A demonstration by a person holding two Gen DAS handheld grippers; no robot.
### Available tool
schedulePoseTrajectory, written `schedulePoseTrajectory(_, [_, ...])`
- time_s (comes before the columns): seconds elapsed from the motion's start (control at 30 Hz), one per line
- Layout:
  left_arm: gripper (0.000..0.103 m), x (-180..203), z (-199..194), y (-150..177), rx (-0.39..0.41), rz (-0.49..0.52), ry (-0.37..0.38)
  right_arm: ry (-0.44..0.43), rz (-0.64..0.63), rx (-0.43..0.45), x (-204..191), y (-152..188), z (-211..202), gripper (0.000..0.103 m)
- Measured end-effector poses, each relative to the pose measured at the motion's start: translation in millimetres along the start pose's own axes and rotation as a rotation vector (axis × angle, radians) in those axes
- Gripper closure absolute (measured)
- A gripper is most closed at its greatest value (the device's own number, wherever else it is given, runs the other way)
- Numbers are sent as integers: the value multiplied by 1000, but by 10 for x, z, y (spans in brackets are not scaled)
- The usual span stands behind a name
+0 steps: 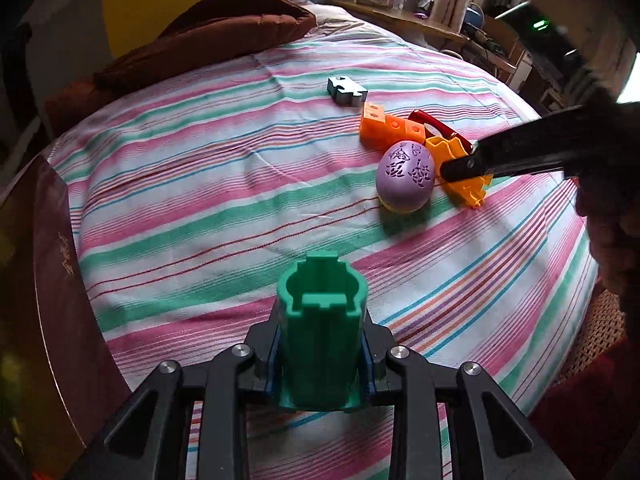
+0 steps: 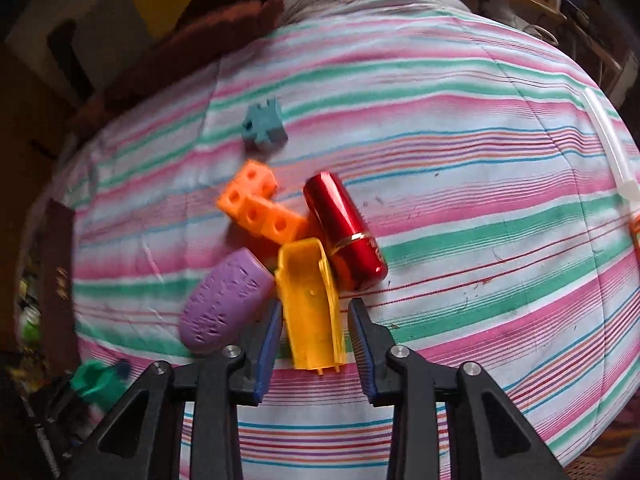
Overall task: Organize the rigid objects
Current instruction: 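Carry the green piece toward the tray while the right gripper grasps the yellow scoop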
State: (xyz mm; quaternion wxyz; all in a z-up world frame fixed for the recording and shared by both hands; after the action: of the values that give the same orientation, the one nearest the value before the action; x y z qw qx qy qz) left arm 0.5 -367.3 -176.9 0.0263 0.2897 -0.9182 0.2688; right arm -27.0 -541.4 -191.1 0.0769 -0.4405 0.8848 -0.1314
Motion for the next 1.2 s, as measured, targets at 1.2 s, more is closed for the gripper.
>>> schedulePoseTrajectory(1.2, [73, -1027, -1412, -64, 244, -242, -10, 181, -215, 161, -221, 71, 20, 77])
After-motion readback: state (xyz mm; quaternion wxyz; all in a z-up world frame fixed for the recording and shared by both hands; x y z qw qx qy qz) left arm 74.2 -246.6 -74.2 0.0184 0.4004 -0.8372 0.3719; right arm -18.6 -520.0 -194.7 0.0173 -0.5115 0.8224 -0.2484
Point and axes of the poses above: each gripper's, at about its wrist camera, not at the fingertips, and z roughly the way its jaws point, x to its right, y to its underside, the point moved 9 cm from there along z, roughly the way its jaws point, and after that the axes turned 8 degrees about y, right-handed, at the moved point
